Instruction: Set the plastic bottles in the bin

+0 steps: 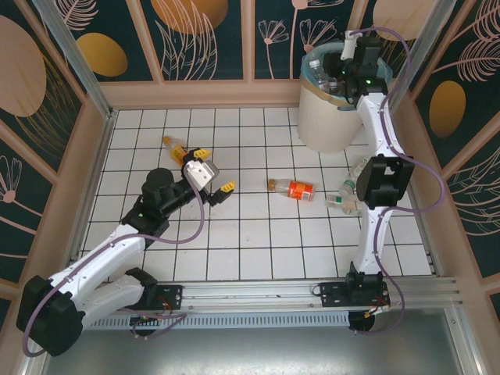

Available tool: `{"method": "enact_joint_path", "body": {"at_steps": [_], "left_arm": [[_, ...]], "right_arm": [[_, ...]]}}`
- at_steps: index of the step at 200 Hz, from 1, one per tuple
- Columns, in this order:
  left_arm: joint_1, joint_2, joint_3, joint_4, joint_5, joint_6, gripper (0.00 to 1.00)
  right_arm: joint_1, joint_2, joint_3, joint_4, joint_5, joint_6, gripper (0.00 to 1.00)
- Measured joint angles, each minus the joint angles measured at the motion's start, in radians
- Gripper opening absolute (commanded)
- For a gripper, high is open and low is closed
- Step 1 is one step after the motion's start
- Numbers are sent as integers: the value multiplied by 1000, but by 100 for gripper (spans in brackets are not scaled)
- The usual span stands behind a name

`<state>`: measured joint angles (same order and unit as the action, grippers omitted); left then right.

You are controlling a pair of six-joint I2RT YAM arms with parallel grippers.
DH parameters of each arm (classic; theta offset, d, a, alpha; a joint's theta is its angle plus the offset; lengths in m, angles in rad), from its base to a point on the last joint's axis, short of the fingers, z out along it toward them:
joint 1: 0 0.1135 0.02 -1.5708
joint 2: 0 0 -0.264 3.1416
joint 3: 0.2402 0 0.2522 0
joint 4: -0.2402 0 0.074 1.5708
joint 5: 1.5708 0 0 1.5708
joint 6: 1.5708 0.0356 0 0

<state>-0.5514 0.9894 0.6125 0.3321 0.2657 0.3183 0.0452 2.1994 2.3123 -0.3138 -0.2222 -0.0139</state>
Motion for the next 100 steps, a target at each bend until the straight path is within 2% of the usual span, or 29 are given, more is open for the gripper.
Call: {"method": "enact_joint_path", "body": {"at_steps": [29,55,82,100], "left_arm": [[0,11,24,-11,-90,-53,99],[0,65,153,-88,-285,-189,99],[0,142,346,-211,-515,-398,99],[4,195,436,-296,-602,-529,99]], "right_arm": [[3,-19,22,-7,-30,34,50],[17,-94,-18,-10,-33,58,51],[79,-316,-233,30,3,74,54],[170,-513,-451,119,46,71,54]]}}
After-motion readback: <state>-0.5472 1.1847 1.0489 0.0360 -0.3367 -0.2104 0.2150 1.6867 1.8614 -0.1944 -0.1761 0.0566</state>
